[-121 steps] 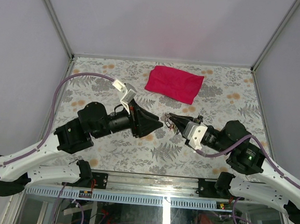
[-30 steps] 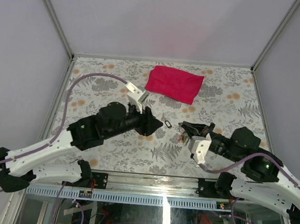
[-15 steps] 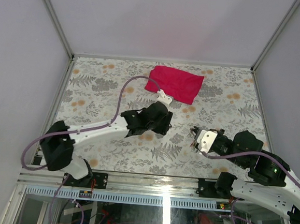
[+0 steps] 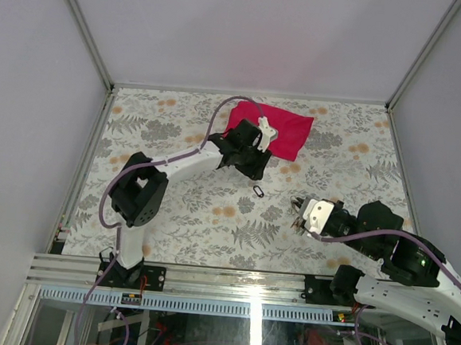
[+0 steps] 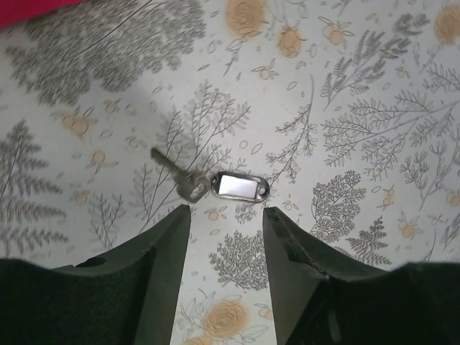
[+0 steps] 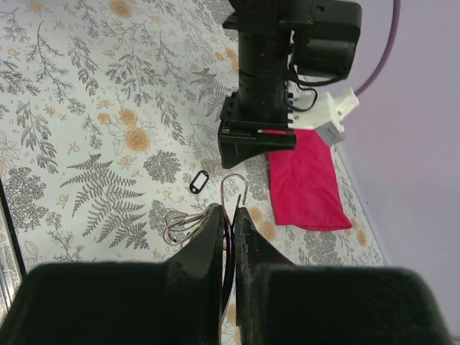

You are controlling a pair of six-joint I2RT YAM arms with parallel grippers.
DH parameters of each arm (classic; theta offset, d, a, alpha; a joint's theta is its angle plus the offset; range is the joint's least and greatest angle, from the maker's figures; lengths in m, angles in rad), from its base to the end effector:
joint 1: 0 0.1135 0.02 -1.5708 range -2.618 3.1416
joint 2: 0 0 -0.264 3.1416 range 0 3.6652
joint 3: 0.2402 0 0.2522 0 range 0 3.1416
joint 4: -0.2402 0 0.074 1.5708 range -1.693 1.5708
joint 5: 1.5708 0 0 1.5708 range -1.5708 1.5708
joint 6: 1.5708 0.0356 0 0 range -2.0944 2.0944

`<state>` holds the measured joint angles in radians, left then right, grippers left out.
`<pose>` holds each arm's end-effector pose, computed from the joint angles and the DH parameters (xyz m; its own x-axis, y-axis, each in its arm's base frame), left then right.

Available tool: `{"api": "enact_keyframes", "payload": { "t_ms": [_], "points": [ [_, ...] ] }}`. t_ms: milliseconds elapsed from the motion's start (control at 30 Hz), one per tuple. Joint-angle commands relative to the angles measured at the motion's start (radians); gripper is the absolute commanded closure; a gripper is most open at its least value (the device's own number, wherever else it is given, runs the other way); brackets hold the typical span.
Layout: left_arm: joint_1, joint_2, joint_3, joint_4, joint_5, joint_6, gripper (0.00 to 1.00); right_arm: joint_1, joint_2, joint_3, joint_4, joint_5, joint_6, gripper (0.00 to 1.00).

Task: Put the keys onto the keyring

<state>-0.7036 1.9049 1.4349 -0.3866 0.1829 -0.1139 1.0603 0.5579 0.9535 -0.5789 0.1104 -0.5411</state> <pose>0.3188 -0.2790 0.2231 -0.6551 0.4092 -0.6351 0.6568 0.7239 -0.2110 0.0555 0.0910 0.3831 0.3431 -0.4351 -0.8324 -0.7438 0.4154 -0.5237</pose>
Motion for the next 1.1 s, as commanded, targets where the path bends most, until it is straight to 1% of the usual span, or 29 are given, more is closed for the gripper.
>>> {"api": "enact_keyframes", "payload": {
  "t_ms": [0, 100, 233, 367, 567, 800, 1067],
  "points": [
    [0.01, 0.095, 0.132, -0.108, 0.2, 0.231, 0.55, 0.001, 0.008, 0.021, 0.05, -0.027, 0.015, 1.0],
    [0.015, 0.158, 0.199, -0.15, 0.223, 0.315, 0.54, 0.001, 0.01, 0.018, 0.053, -0.032, 0.016, 1.0],
    [0.017, 0.23, 0.269, -0.18, 0.214, 0.381, 0.54, 0.001, 0.011, 0.018, 0.054, -0.035, 0.02, 1.0],
    [0.03, 0.28, 0.314, -0.19, 0.215, 0.419, 0.54, 0.001, 0.015, 0.019, 0.051, -0.039, 0.023, 1.0],
    [0.057, 0.345, 0.391, -0.242, 0.262, 0.456, 0.53, 0.001, 0.028, 0.019, 0.048, -0.052, 0.026, 1.0],
    [0.083, 0.379, 0.416, -0.328, 0.333, 0.5, 0.51, 0.001, 0.038, 0.016, 0.058, -0.051, 0.022, 1.0],
    [0.089, 0.402, 0.415, -0.351, 0.378, 0.522, 0.5, 0.001, 0.055, 0.019, 0.056, -0.058, 0.016, 1.0]
  ]
}}
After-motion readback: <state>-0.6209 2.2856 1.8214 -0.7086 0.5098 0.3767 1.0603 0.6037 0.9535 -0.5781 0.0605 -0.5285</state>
